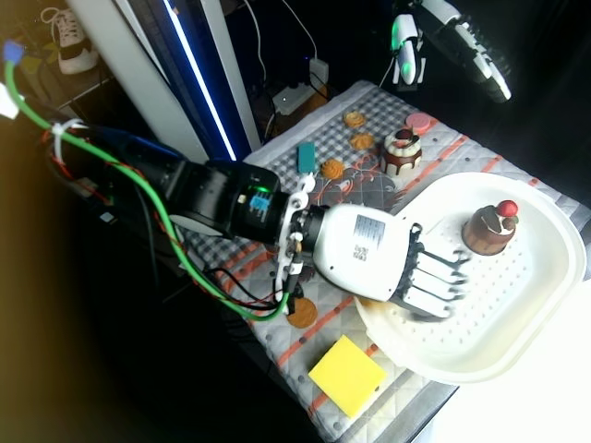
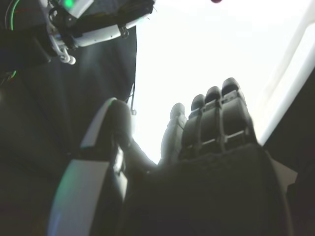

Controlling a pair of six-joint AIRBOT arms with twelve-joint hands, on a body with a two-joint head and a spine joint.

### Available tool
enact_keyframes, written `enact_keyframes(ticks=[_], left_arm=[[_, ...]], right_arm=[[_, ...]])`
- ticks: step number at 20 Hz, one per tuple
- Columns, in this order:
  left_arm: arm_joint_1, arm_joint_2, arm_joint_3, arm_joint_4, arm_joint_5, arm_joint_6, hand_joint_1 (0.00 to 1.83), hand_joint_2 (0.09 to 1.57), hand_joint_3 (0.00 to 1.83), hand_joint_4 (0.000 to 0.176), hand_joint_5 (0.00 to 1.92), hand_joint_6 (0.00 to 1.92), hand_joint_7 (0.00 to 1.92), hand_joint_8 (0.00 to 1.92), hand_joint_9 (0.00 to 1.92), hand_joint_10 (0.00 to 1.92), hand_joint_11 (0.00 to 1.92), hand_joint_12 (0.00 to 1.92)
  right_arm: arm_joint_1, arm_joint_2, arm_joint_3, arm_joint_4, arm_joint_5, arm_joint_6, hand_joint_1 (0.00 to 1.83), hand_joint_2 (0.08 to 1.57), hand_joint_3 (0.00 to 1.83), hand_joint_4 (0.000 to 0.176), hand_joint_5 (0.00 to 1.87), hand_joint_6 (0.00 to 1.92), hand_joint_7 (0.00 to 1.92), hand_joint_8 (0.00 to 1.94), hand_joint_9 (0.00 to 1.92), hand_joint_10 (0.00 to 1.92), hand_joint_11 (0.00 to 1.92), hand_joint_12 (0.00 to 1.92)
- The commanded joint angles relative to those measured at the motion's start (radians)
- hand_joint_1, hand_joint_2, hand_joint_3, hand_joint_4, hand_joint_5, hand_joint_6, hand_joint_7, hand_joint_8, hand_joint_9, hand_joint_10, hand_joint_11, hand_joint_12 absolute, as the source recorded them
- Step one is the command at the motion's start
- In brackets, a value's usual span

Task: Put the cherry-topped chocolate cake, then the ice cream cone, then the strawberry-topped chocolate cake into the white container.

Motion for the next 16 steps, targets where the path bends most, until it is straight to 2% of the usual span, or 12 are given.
enact_keyframes(ticks=[1,4,6,7,8,9,10,12,13,14,15,16], left_arm=[[-0.007,0.004,0.005,0.015,-0.125,-0.006,0.69,1.40,0.00,0.058,0.06,0.00,0.00,0.00,0.00,0.00,0.00,0.00],[-0.004,0.009,0.000,0.011,-0.126,-0.006,0.67,1.39,0.00,0.074,0.07,0.00,0.00,0.00,0.00,0.00,0.00,0.00],[0.007,0.021,-0.008,0.008,-0.125,-0.006,0.63,1.36,0.00,0.086,0.07,0.00,0.00,0.00,0.00,0.00,0.00,0.00],[0.013,0.026,-0.011,0.005,-0.125,-0.006,0.63,1.35,0.00,0.079,0.08,0.01,0.00,0.00,0.00,0.00,0.00,0.00],[0.024,0.035,-0.016,0.001,-0.125,-0.006,0.66,1.31,0.00,0.122,0.08,0.01,0.00,0.00,0.00,0.00,0.00,0.00],[0.032,0.043,-0.021,-0.002,-0.123,-0.006,0.67,1.27,0.00,0.134,0.08,0.01,0.00,0.00,0.00,0.00,0.00,0.00],[0.038,0.047,-0.024,-0.004,-0.119,-0.006,0.66,1.24,0.00,0.130,0.08,0.00,0.00,0.00,0.00,0.00,0.00,0.00],[0.052,0.055,-0.029,-0.012,-0.113,-0.006,0.73,1.22,0.00,0.093,0.09,0.01,0.00,0.00,0.00,0.00,0.00,0.00],[0.068,0.061,-0.032,-0.018,-0.111,-0.006,0.76,1.20,0.00,0.088,0.11,0.01,0.00,0.00,0.00,0.00,0.00,0.00],[0.078,0.066,-0.036,-0.022,-0.108,-0.006,0.78,1.20,0.00,0.097,0.11,0.01,0.00,0.00,0.00,0.00,0.00,0.00],[0.085,0.070,-0.039,-0.023,-0.103,-0.006,0.79,1.19,0.00,0.093,0.10,0.01,0.00,0.00,0.00,0.00,0.00,0.00],[0.090,0.074,-0.041,-0.021,-0.094,-0.006,0.79,1.19,0.00,0.065,0.11,0.01,0.00,0.00,0.00,0.00,0.00,0.00]], right_arm=[[0.012,0.007,-0.007,-0.008,0.111,-0.006,0.56,1.21,0.00,0.090,0.00,0.00,0.00,0.00,0.00,0.00,0.00,1.22],[0.012,0.044,-0.079,-0.015,0.136,-0.010,0.49,1.17,0.00,0.096,0.00,0.00,0.00,0.00,0.00,0.00,0.00,1.56],[0.010,0.093,-0.141,-0.036,0.174,-0.010,0.56,1.18,0.00,0.052,0.00,0.00,0.00,0.00,0.04,0.02,0.00,1.68],[0.010,0.107,-0.162,-0.058,0.182,-0.010,0.57,1.19,0.01,0.025,0.00,0.00,0.00,0.00,0.06,0.03,0.00,1.69],[0.010,0.130,-0.194,-0.089,0.194,-0.010,0.57,1.21,0.00,0.001,0.00,0.00,0.00,0.00,0.01,0.01,0.00,1.56],[0.007,0.157,-0.229,-0.115,0.204,-0.010,0.57,1.19,0.00,0.002,0.00,0.00,0.00,0.00,0.00,0.00,0.00,1.41],[0.001,0.182,-0.267,-0.151,0.215,-0.010,0.55,1.18,0.00,0.014,0.00,0.00,0.00,0.00,0.02,0.01,0.00,1.41],[-0.034,0.237,-0.342,-0.200,0.254,-0.010,0.63,1.17,0.00,0.003,0.00,0.00,0.00,0.00,0.04,0.06,0.00,1.64],[-0.070,0.272,-0.385,-0.211,0.294,-0.007,0.69,1.15,0.00,0.039,0.00,0.00,0.00,0.00,0.01,0.10,0.00,1.74],[-0.095,0.295,-0.410,-0.225,0.319,0.006,0.66,1.14,0.00,0.053,0.00,0.00,0.00,0.00,0.00,0.02,0.00,1.75],[-0.122,0.320,-0.433,-0.252,0.347,0.043,0.60,1.15,0.00,0.038,0.00,0.00,0.00,0.00,0.03,0.02,0.00,1.56],[-0.152,0.343,-0.450,-0.271,0.370,0.078,0.57,1.17,0.00,0.032,0.00,0.00,0.00,0.00,0.04,0.03,0.00,1.20]])
